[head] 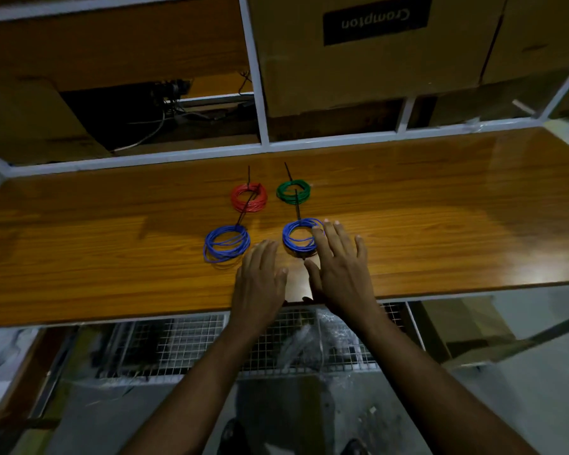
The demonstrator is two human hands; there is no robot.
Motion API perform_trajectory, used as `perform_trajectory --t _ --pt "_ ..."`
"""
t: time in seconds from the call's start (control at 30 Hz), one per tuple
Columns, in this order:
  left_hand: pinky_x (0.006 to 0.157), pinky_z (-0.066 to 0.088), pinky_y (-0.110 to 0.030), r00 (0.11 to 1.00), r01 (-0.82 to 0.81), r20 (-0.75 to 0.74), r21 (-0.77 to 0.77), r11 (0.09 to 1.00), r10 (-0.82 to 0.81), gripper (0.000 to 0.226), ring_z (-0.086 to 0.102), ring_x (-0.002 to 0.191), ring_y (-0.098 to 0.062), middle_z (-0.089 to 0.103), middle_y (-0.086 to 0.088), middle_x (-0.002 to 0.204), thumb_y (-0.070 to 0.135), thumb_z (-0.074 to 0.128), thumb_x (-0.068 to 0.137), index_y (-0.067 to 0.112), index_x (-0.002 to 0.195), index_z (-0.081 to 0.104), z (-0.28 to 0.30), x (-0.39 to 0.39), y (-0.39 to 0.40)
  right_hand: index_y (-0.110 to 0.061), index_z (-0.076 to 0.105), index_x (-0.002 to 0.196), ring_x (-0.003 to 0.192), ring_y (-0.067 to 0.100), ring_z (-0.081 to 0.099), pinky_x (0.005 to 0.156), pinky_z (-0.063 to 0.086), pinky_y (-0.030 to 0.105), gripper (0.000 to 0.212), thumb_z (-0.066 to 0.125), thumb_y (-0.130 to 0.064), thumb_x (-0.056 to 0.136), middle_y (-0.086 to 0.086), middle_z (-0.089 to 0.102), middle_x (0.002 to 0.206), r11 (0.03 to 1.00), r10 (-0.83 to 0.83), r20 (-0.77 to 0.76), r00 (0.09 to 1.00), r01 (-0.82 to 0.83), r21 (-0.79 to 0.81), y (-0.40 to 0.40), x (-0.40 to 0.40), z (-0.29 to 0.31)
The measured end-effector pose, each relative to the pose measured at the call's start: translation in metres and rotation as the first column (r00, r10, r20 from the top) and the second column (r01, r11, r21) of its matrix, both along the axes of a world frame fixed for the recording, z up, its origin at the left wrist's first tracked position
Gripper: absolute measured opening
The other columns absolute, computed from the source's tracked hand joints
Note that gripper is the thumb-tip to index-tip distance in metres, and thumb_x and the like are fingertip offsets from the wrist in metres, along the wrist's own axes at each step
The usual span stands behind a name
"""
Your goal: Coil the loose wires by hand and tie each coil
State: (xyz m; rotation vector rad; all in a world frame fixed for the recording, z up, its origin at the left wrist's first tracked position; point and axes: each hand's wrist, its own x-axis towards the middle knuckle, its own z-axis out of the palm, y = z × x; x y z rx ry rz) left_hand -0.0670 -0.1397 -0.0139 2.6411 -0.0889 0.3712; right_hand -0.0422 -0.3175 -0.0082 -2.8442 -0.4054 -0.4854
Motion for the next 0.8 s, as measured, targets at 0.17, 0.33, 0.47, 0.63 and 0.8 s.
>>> perform_trajectory --t 0.17,0.33,0.47,0.63,0.8 --pt "0.111 0.031 -0.045 0.998 0.010 0.054 0.033 0.999 -0.011 0.056 0.031 0.143 -0.028 0.038 -0.007 0.154 0.037 0.045 0.097 0.017 0.149 0.037 0.004 -0.008 0.041 -0.016 0.031 0.151 0.151 0.026 0.017 0.115 0.021 0.059 0.062 0.035 -0.048 0.098 0.009 0.024 0.163 0.999 -0.035 -0.031 0.999 0.035 0.009 0.035 -0.020 0.007" --pt "0.113 0.029 -0.045 0.999 0.016 0.047 0.069 0.997 -0.019 0.060 0.027 0.145 -0.031 0.034 -0.010 0.157 0.035 0.055 0.098 0.014 0.150 0.035 -0.002 -0.007 0.102 -0.015 0.029 0.152 0.150 0.026 0.020 0.115 0.022 0.057 0.062 0.037 -0.047 0.099 0.009 0.026 0.162 0.987 -0.160 -0.019 0.987 0.160 -0.011 0.086 -0.039 0.013" --pt "0.117 0.024 -0.048 0.988 0.048 -0.149 0.131 0.990 -0.028 0.073 0.012 0.151 -0.031 0.013 -0.013 0.164 0.044 0.051 0.098 0.014 0.156 0.018 -0.017 0.015 0.138 -0.015 0.031 0.153 0.150 0.027 0.021 0.114 0.025 0.057 0.064 0.029 -0.048 0.099 0.010 0.026 0.162 0.981 -0.192 -0.020 0.981 0.192 -0.017 0.122 -0.057 0.013" --pt "0.120 0.013 -0.043 0.947 0.132 -0.305 0.082 0.988 -0.101 0.080 -0.003 0.152 -0.030 -0.010 -0.011 0.165 0.049 0.042 0.101 0.015 0.158 -0.003 -0.018 0.028 0.130 -0.017 0.027 0.155 0.151 0.025 0.017 0.115 0.022 0.055 0.065 0.032 -0.049 0.099 0.008 0.022 0.163 0.968 -0.248 -0.022 0.968 0.248 -0.036 0.133 -0.073 0.015" --pt "0.118 0.017 -0.046 0.946 0.081 -0.318 0.066 0.994 -0.056 0.084 0.002 0.151 -0.034 -0.007 -0.016 0.165 0.057 0.039 0.099 0.014 0.158 -0.001 -0.015 0.025 0.102 -0.018 0.025 0.155 0.151 0.027 0.017 0.115 0.022 0.056 0.064 0.042 -0.046 0.100 0.010 0.021 0.163 0.961 -0.273 -0.032 0.961 0.272 -0.053 0.115 -0.070 0.020"
